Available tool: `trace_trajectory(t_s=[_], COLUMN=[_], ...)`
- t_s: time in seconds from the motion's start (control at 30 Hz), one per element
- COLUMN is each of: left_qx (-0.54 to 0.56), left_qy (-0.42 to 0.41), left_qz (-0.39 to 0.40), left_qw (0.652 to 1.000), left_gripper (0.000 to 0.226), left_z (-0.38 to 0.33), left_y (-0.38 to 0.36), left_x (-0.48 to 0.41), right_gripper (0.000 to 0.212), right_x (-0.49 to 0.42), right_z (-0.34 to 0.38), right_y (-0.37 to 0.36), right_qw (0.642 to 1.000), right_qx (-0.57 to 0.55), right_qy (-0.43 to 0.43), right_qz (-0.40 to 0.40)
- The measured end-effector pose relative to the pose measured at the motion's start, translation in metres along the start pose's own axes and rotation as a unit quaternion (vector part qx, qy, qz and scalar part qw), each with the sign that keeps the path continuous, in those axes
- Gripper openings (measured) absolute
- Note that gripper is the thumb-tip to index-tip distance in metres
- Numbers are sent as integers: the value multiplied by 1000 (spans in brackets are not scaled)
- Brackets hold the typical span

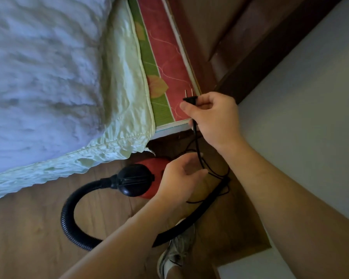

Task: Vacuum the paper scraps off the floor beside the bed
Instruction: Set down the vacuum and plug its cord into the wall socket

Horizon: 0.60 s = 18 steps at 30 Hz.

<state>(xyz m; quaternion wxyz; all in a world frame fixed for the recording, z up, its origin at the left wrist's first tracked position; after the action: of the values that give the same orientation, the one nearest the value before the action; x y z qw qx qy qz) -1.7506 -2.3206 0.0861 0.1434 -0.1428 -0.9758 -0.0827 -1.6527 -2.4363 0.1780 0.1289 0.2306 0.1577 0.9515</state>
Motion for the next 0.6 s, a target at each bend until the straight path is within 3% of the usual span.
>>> trace_trajectory(t_s=[0.2, 0.6], left_qx=[-28, -42], left_qy=[-4, -65], left_qz=[40, 191], left_qw=[999, 978], left_gripper=[16, 13], left_z=[-2, -7], left_y=[-9, -15], left_x=[-6, 3], right_gripper=[17, 20], right_x=[1, 40], right_z=[-13, -48], right_y=[26, 77], right_qw=[997, 964], right_qx=[-40, -129], right_qy=[-33, -89], right_qz=[-54, -216])
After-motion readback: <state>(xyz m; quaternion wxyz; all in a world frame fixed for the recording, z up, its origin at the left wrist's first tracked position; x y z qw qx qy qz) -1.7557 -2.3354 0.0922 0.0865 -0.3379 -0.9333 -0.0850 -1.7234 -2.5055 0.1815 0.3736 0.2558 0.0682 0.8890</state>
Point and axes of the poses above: each hand's wrist, its own x-axis away from the middle knuckle, its own y-axis out of the back of the hand, z = x × y, the point moved 6 cm from there along -x, towards the middle knuckle, and after that the axes turned 13 degrees about -y, right-handed, at the moved point
